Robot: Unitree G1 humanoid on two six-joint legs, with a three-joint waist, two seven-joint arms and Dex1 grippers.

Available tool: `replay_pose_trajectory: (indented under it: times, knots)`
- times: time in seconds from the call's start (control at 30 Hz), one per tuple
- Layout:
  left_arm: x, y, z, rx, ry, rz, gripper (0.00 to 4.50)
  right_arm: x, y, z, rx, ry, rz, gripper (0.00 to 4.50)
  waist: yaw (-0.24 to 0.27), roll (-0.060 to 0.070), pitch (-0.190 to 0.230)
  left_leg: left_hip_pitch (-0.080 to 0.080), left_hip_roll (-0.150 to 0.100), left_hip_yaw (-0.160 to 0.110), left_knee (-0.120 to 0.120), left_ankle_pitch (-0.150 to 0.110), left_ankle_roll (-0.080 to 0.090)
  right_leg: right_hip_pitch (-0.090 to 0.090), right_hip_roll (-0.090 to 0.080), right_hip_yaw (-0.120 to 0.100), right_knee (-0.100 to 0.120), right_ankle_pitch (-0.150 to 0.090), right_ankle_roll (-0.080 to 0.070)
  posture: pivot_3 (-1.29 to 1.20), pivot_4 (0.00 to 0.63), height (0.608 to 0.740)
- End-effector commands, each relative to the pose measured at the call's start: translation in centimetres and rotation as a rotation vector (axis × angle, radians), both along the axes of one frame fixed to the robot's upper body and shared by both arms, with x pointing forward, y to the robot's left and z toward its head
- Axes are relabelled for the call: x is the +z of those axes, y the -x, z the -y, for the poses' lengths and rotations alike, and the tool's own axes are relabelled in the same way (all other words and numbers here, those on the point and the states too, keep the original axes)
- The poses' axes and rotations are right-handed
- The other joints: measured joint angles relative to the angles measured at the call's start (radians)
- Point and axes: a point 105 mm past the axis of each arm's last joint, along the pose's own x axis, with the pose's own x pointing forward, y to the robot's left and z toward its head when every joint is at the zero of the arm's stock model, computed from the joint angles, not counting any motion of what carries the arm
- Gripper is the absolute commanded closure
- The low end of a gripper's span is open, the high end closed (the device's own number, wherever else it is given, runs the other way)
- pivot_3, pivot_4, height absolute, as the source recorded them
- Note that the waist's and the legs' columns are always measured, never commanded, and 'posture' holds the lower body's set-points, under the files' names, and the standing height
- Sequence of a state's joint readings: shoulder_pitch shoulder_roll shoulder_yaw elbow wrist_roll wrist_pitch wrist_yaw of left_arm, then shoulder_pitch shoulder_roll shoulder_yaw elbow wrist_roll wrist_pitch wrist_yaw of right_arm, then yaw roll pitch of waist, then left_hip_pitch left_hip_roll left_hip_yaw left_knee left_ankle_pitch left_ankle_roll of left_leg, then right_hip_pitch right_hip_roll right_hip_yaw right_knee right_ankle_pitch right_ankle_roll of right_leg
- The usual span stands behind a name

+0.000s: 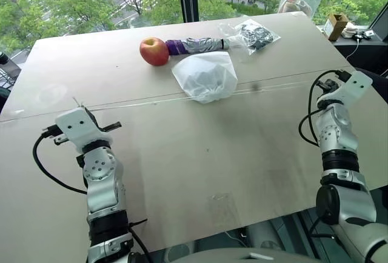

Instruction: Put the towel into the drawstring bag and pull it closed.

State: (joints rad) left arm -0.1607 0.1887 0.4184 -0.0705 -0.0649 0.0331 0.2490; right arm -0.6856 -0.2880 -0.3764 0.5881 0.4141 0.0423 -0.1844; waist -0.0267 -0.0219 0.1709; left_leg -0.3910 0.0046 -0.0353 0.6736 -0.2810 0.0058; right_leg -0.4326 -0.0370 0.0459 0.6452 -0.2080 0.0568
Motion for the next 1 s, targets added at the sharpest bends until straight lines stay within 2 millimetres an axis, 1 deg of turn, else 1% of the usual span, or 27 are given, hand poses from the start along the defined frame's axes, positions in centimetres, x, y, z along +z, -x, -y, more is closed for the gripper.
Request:
replay_pose_trajectory:
  times: [0.03,0.07,0.1,0.13,0.17,0.2,0.23,0.27,0.3,0.33,0.37,0.4,0.43,0.47,0.5,0.53,0.57,0.6,0.63,0.7,0.73,0.77,0.83,0.9,1.0]
  knots:
    - [1.2,3.8,-5.0,0.228,0.025,0.073,4.47,3.9,4.0,8.3,-0.361,0.018,0.137,4.50,-0.002,0.000,0.000,0.000,0.000,0.000,0.000,0.000,0.000,0.000,0.000,0.000,0.000,0.000,0.000,0.00,0.150,0.740]
    - [1.2,3.4,-4.8,0.193,0.029,0.071,4.47,4.4,3.7,8.1,-0.330,0.017,0.155,4.50,-0.002,0.000,0.000,0.000,0.000,0.000,0.000,0.000,0.000,0.000,0.000,0.000,0.000,0.000,0.000,0.00,0.150,0.740]
    - [1.3,2.9,-4.4,0.139,0.023,0.070,4.47,5.2,2.9,7.1,-0.245,0.021,0.187,4.50,-0.004,0.000,0.000,0.000,0.000,0.000,0.000,0.000,0.000,0.000,0.000,0.000,0.000,0.000,0.000,0.00,0.150,0.740]
    - [1.5,2.1,-3.6,0.054,0.020,0.070,4.47,6.0,1.8,5.5,-0.110,0.029,0.218,4.50,-0.005,0.000,0.000,0.000,0.000,0.000,0.000,0.000,0.000,0.000,0.000,0.000,0.000,0.000,0.000,0.00,0.150,0.740]
    - [1.7,1.1,-2.4,-0.072,0.023,0.073,4.47,6.9,0.6,2.8,0.103,0.028,0.251,4.50,-0.006,0.000,0.000,0.000,0.000,0.001,0.000,0.000,0.000,0.000,0.000,0.000,0.000,0.000,0.000,0.00,0.150,0.740]
    - [1.8,0.5,-1.5,-0.155,0.026,0.077,4.47,7.5,0.0,0.8,0.249,0.025,0.273,4.50,-0.008,0.000,0.000,0.000,0.000,0.001,0.000,0.000,0.000,0.000,0.000,0.000,0.000,0.000,0.000,0.00,0.150,0.740]
    - [2.0,0.2,-0.7,-0.237,0.017,0.072,4.47,7.9,0.0,-1.4,0.418,0.027,0.284,4.50,-0.009,0.000,0.000,0.000,-0.001,0.000,0.000,0.000,0.000,0.000,0.001,0.000,0.000,0.000,0.000,0.00,0.150,0.740]
    - [2.3,-0.1,0.1,-0.317,-0.002,0.061,4.47,8.2,0.4,-3.7,0.587,0.046,0.290,4.50,-0.009,0.000,0.000,0.000,-0.001,0.000,0.000,0.000,0.000,0.000,0.001,0.000,-0.001,0.000,0.000,0.00,0.150,0.740]
    - [2.4,-0.3,2.0,-0.487,0.023,0.052,4.47,8.1,1.7,-6.1,0.793,0.070,0.272,4.50,-0.009,0.000,0.000,0.000,0.000,0.000,-0.001,0.000,0.000,0.000,0.002,0.000,-0.001,0.000,0.000,0.00,0.150,0.740]
    - [2.5,-0.4,3.5,-0.614,0.044,0.049,4.47,7.9,2.9,-7.9,0.941,0.080,0.252,4.50,-0.009,0.000,0.000,0.000,0.001,0.000,-0.001,0.000,0.000,0.000,0.002,-0.001,-0.001,0.000,0.000,0.00,0.150,0.740]
    - [2.5,0.0,5.7,-0.793,0.049,0.009,4.47,6.7,4.4,-9.2,1.089,0.094,0.187,4.50,-0.010,0.000,0.000,0.000,0.001,-0.001,-0.002,0.000,0.000,0.001,0.002,-0.002,-0.002,0.000,0.000,0.00,0.150,0.740]
    - [2.3,0.6,7.3,-0.917,0.031,-0.038,4.50,5.5,5.8,-10.2,1.207,0.102,0.126,4.14,-0.009,0.000,0.000,0.000,0.002,-0.002,-0.002,0.000,0.000,0.001,0.002,-0.002,-0.002,0.000,0.000,0.00,0.150,0.740]
    - [2.1,1.0,8.2,-0.994,0.013,-0.080,4.18,4.6,6.9,-10.8,1.285,0.114,0.078,3.75,-0.008,0.000,0.000,-0.001,0.003,-0.003,-0.002,0.000,0.000,0.001,0.002,-0.003,-0.003,0.000,0.000,0.00,0.150,0.740]
    - [2.0,1.5,9.1,-1.071,0.002,-0.118,3.86,3.5,7.9,-11.5,1.364,0.125,0.021,3.49,-0.007,0.000,0.000,-0.001,0.003,-0.003,-0.002,0.000,0.000,0.001,0.002,-0.003,-0.004,0.000,0.000,0.00,0.150,0.740]
    - [1.9,1.8,9.6,-1.115,-0.008,-0.151,3.59,2.6,8.7,-11.9,1.411,0.152,-0.026,3.02,-0.007,0.000,0.000,-0.001,0.002,-0.003,-0.002,0.000,0.000,0.001,0.002,-0.003,-0.004,0.000,0.000,0.00,0.150,0.740]
    - [1.7,2.1,10.1,-1.156,-0.020,-0.187,3.19,1.5,9.0,-11.9,1.428,0.203,-0.089,2.60,-0.007,0.001,0.000,0.000,0.002,-0.002,-0.001,0.000,0.001,0.002,0.001,-0.002,-0.004,0.000,0.000,0.00,0.150,0.740]
    - [1.3,2.4,10.4,-1.188,-0.033,-0.234,2.76,0.2,8.7,-11.4,1.393,0.298,-0.152,2.20,-0.008,0.001,0.000,0.000,0.002,-0.001,-0.001,0.000,0.001,0.002,0.001,-0.001,-0.003,0.000,0.000,0.00,0.150,0.740]
    - [1.0,2.6,10.5,-1.199,-0.049,-0.272,2.32,-0.6,8.3,-10.8,1.350,0.382,-0.190,1.75,-0.010,0.001,0.000,0.001,0.002,0.000,0.000,0.000,0.001,0.002,0.001,-0.001,-0.003,0.000,0.000,0.00,0.150,0.740]
    - [0.5,2.7,10.2,-1.186,-0.062,-0.310,1.79,-1.2,7.7,-10.0,1.309,0.434,-0.218,1.18,-0.012,0.001,0.001,0.003,0.001,0.001,0.000,0.000,0.001,0.003,0.002,0.000,-0.003,0.000,0.000,0.00,0.150,0.740]
    - [-0.3,2.8,9.6,-1.149,-0.064,-0.363,0.89,-1.6,7.3,-9.0,1.272,0.485,-0.234,0.29,-0.013,0.000,0.001,0.009,0.000,0.003,0.000,0.000,0.001,0.008,0.003,0.002,-0.003,0.000,0.000,0.00,0.150,0.740]
    - [-0.9,3.2,9.4,-1.144,-0.078,-0.400,0.43,-1.9,7.1,-8.3,1.244,0.523,-0.237,0.00,-0.013,0.000,0.001,0.012,0.001,0.003,0.000,0.000,0.001,0.011,0.004,0.002,-0.004,-0.001,0.000,0.00,0.150,0.740]
    - [-1.8,3.9,9.4,-1.155,-0.088,-0.450,0.11,-2.1,7.2,-7.7,1.244,0.579,-0.224,0.00,-0.014,0.000,0.001,0.014,0.001,0.003,0.000,0.000,0.001,0.013,0.005,0.002,-0.004,-0.001,0.000,0.00,0.150,0.740]
    - [-3.0,5.3,9.6,-1.188,-0.079,-0.518,0.11,-2.4,7.7,-7.1,1.270,0.629,-0.197,0.00,-0.015,0.000,0.001,0.014,0.002,0.003,0.000,0.000,0.001,0.012,0.006,0.002,-0.004,-0.001,0.000,0.00,0.150,0.740]
    - [-4.0,6.4,9.8,-1.215,-0.081,-0.564,0.11,-2.4,7.9,-6.7,1.277,0.605,-0.167,0.00,-0.013,0.000,0.001,0.014,0.002,0.002,-0.001,0.000,0.001,0.012,0.006,0.002,-0.004,-0.001,-0.001,0.00,0.150,0.740]
    - [-4.8,6.8,9.4,-1.188,-0.111,-0.587,0.11,-2.4,7.8,-6.4,1.273,0.576,-0.141,0.00,-0.011,0.000,0.001,0.013,0.002,0.002,-0.001,-0.001,0.001,0.012,0.005,0.002,-0.004,-0.001,-0.001,0.00,0.150,0.740]
